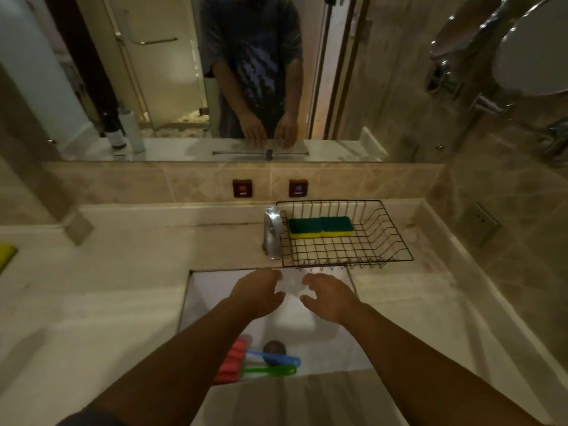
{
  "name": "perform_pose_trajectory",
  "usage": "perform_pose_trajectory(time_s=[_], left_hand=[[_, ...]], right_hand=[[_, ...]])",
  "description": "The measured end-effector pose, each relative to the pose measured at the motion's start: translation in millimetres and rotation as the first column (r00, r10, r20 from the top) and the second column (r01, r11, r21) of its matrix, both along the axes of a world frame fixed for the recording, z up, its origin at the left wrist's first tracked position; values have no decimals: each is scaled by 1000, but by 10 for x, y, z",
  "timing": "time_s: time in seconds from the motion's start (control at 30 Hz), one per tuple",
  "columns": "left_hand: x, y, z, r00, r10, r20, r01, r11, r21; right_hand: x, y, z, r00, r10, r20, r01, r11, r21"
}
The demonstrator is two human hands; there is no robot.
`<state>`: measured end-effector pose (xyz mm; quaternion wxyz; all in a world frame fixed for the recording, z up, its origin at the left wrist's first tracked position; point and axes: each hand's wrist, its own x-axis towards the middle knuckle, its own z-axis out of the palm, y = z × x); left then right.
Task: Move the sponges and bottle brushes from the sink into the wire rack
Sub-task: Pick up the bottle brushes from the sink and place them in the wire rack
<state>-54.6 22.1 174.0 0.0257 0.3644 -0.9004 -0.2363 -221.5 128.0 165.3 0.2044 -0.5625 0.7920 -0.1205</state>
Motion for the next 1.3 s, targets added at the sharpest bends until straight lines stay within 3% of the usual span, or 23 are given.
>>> perform_pose_trajectory(time_s=[0.2,0.43,0.77,0.87,1.17,1.3], left_hand=[[341,83,-239,988,72,137,-76,997,27],[640,275,-534,965,154,214,-181,977,111],[735,385,-970,958,59,282,-114,976,184],[764,428,-1220,954,57,295,-144,948,284],[664,397,-1751,950,48,309,-171,908,383],[556,374,-1848,942,-12,335,-134,902,410]], right_hand=[[251,-53,-350,992,130,-5,-129,989,71],[456,-11,-710,988,144,58,-152,975,163],[465,92,-1113,978,175,110,-192,965,177],[474,114,-1315,976,180,126,-202,960,195],[548,50,-1876,970,174,170,-217,937,274],[563,-87,-1916,963,160,219,-209,951,227]])
